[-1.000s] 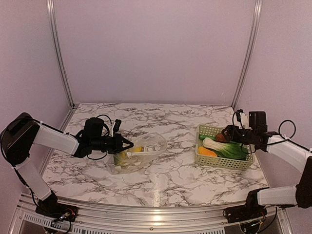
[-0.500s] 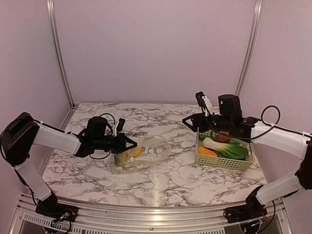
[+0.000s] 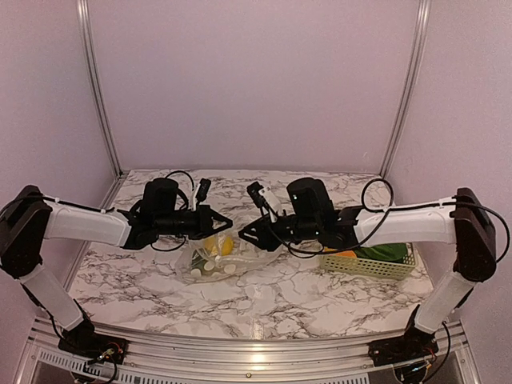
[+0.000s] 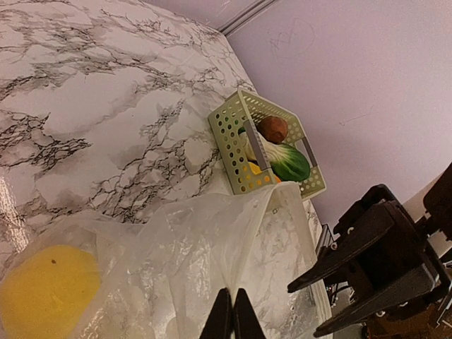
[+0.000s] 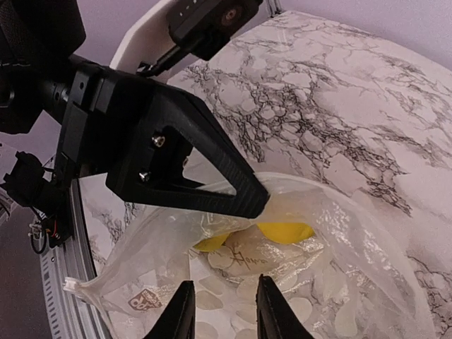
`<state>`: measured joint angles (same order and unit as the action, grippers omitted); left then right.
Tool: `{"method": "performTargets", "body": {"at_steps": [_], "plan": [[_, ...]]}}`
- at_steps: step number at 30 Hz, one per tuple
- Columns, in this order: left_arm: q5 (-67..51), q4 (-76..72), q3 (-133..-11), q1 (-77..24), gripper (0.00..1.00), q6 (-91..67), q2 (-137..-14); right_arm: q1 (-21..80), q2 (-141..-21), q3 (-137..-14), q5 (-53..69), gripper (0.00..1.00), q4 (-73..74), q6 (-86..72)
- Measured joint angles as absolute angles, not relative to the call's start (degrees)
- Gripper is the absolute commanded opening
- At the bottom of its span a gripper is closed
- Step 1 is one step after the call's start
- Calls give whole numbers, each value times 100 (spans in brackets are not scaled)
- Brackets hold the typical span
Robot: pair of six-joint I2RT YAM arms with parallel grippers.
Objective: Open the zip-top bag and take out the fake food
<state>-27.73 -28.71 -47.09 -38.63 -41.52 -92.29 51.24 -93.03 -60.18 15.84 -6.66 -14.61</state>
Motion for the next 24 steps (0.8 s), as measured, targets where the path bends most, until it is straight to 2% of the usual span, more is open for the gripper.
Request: {"method": "performTargets", "body": {"at_steps": [9, 13, 16, 24], "plan": [[-2714, -2742, -4713, -3905, 0, -4121, -9129, 5188, -10184, -5745, 1236, 29, -1125, -1984], [-2652, -2611, -4713, -3907, 21, -4027, -8958, 5183, -10357, -5719, 1090, 36, -1214, -2104], [-2598, -2436, -4713, -3907, 32, -3927, -8831, 5144, -10431, -5640, 1061, 43, -1330, -2171], [-2300, -2161, -4473, -3583, 45, -3918, -8313, 4978, -10462, -5234, 1238, 57, -1619, -2241]]}}
